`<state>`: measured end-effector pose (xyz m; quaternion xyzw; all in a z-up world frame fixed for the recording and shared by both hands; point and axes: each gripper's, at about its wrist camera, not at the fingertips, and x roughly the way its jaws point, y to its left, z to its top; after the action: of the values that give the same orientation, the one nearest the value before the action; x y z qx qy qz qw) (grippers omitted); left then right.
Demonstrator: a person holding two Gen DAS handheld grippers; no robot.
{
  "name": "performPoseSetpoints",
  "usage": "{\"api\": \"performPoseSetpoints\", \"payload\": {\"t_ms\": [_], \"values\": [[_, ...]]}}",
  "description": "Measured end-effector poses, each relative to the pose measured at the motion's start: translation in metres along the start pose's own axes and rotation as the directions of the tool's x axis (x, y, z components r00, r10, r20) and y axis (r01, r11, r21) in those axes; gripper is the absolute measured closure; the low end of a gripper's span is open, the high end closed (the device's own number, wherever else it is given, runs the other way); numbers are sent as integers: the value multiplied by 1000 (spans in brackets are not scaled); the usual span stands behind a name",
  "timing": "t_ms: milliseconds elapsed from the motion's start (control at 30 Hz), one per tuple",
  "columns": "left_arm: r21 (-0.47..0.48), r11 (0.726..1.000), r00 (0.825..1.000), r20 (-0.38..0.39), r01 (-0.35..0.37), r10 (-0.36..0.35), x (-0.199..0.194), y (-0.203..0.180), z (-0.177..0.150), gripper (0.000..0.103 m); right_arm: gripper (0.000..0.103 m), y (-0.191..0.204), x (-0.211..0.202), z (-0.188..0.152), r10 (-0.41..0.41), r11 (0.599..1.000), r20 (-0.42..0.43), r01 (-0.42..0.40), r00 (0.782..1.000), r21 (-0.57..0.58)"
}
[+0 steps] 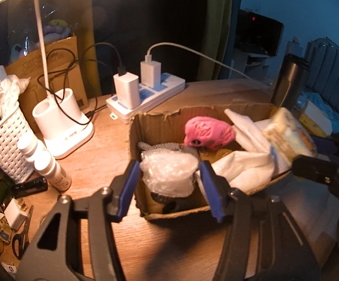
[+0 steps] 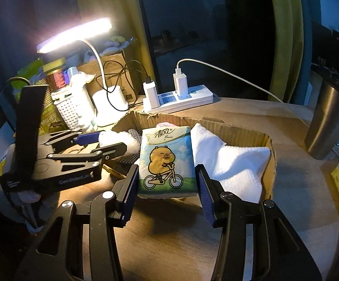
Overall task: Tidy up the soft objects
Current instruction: 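Carry the tissue pack toward the box while the left gripper carries the bubble wrap there, then open the right gripper over the box while the left gripper releases the bubble wrap inside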
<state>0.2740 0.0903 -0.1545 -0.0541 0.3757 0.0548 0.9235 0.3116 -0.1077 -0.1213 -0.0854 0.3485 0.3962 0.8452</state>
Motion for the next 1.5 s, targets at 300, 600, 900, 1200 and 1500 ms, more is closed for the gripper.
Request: {"api": "performPoseSetpoints", "payload": {"t_ms": [300,600,900,1200,1500], "values": [[-31,999,998,67,13,-11,-31,27,-7,36,53,15,17,17,-7,1000,-9,7,1000,-27],[-89,996,997,67,-27,33,-40,60,-18,36,53,32,49,29,25,999,-26,-26,999,-47],[-109,994,998,62,-25,32,-36,69,-21,36,53,32,77,44,57,998,-50,-59,997,-31],[-114,993,997,65,-23,31,-36,72,-21,36,43,38,97,50,64,997,-73,-67,995,-37],[-114,993,995,94,-33,44,-50,69,-21,36,41,40,86,48,44,998,-60,-46,997,-44]]}}
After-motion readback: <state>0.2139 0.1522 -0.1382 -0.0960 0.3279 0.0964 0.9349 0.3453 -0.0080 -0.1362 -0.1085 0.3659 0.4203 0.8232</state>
